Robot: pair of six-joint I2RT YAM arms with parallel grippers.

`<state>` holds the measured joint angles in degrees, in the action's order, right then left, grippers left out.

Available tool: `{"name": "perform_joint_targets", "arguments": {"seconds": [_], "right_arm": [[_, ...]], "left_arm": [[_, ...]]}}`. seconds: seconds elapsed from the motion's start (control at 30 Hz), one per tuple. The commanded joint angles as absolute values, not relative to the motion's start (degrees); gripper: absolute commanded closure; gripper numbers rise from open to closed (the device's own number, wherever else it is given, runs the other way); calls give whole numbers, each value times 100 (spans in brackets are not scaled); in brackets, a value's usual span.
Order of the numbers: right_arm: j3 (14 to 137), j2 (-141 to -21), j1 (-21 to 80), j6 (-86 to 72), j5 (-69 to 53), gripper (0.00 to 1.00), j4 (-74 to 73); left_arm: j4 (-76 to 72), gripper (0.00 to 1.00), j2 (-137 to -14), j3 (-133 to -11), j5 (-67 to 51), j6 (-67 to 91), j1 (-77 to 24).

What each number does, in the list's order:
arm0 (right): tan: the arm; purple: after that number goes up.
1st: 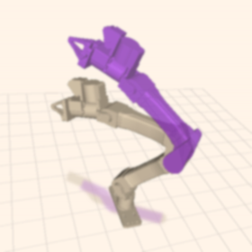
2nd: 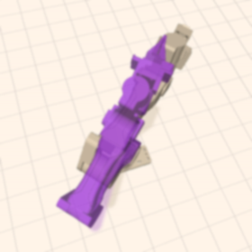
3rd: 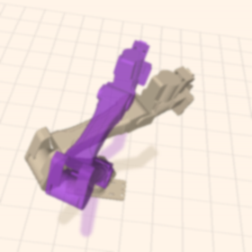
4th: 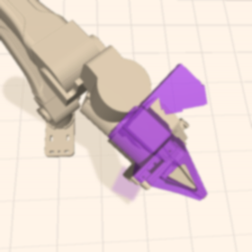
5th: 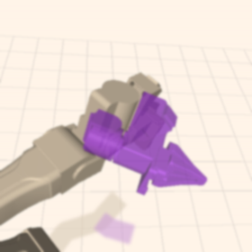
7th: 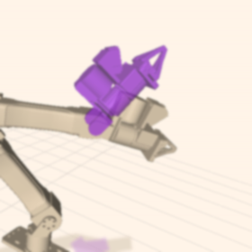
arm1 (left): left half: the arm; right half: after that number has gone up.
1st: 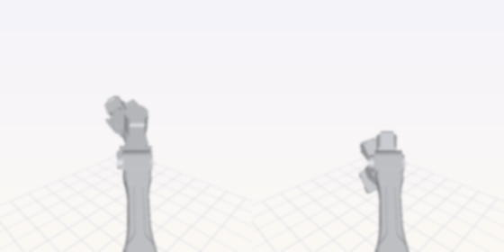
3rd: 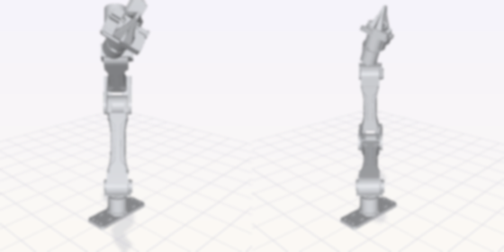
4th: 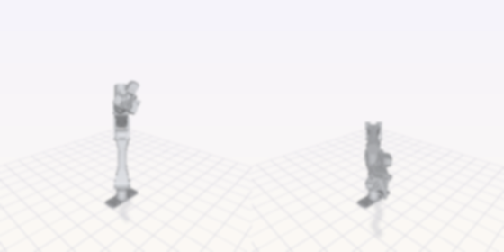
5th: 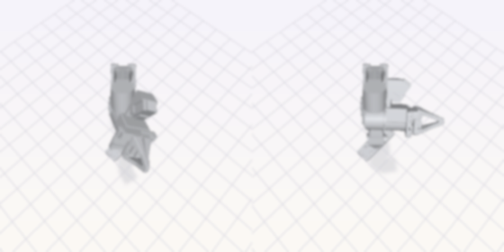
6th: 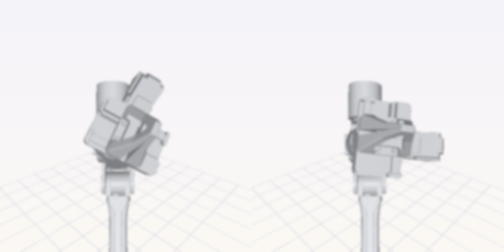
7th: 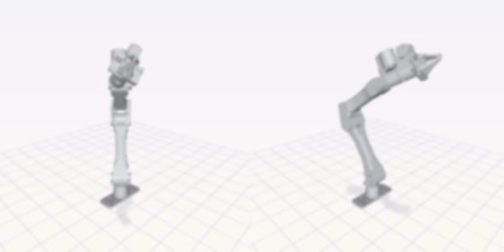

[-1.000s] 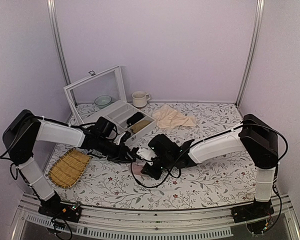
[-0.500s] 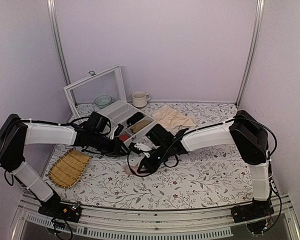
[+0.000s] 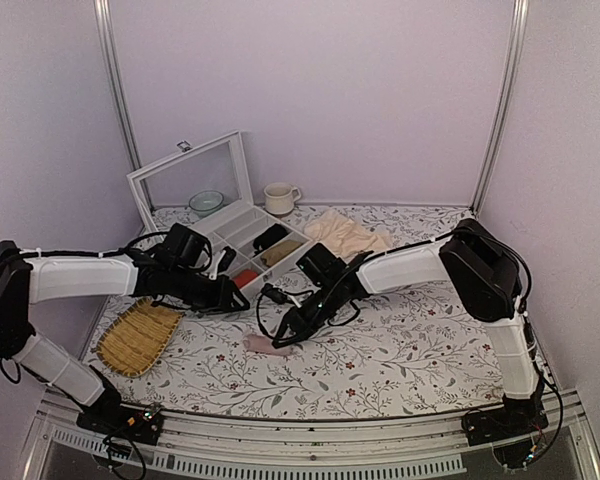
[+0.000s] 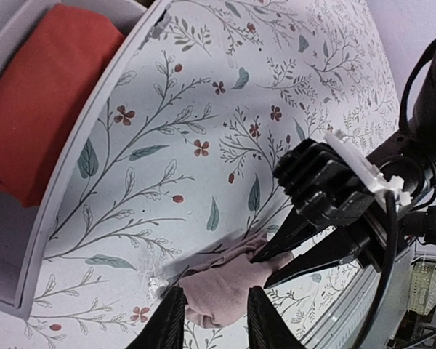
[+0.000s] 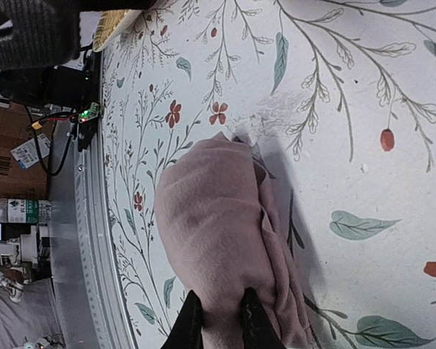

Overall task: Roll the underwear
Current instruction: Roll the underwear at the center of the board.

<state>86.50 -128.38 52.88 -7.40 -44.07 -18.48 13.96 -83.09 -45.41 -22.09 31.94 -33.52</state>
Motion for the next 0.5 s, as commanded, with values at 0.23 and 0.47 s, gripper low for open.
{"name": "perform_joint_targets", "arguments": {"seconds": [0.23,0.47], "right_arm": [[8332,-13768,5391,-1082,-4026,100,-3015],[8313,-13611,5392,-1395,-3655,100,-2866]], "left_arm": [[1968,60,-7892,-4475,-1114,3282,-4127],[1975,62,-7774,-4405,-1278,4825,-4118]]}}
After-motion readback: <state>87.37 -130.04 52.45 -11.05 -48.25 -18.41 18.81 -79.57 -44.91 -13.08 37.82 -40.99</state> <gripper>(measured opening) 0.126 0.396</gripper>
